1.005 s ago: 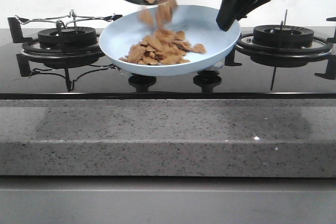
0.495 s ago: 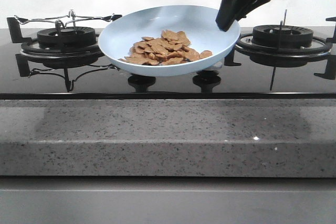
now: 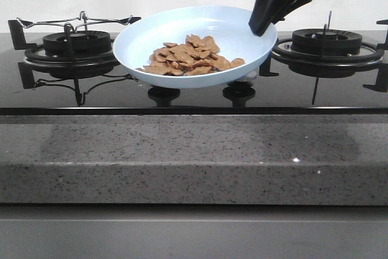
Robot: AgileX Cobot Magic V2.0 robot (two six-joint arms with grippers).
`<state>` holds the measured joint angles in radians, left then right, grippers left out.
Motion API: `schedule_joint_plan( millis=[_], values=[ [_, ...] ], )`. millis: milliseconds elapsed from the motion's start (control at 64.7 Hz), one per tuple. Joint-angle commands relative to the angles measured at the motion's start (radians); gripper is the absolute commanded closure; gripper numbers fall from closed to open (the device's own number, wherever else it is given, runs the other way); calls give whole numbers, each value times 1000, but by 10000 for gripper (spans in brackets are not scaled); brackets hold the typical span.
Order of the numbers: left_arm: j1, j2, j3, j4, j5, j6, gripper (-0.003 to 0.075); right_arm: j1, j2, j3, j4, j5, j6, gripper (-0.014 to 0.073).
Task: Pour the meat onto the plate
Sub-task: 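Return the empty pan to its burner with the left gripper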
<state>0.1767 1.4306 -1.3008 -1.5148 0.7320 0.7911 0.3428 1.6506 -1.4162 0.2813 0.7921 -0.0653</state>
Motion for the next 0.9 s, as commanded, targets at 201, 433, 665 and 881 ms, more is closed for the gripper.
schedule_joint_plan(
  millis=[201, 433, 665, 881],
  values=[
    [121, 207, -27, -349, 137, -29, 741, -2, -54, -23, 23, -43, -6, 654],
    [122, 324, -27, -349, 135, -64, 741, -2, -54, -23, 23, -43, -6, 654],
    [126, 366, -27, -348, 125, -64, 741, -2, -54, -23, 23, -43, -6, 654],
    [133, 366, -27, -324, 110, -64, 740, -2, -54, -23, 23, -43, -6, 654]
  ],
)
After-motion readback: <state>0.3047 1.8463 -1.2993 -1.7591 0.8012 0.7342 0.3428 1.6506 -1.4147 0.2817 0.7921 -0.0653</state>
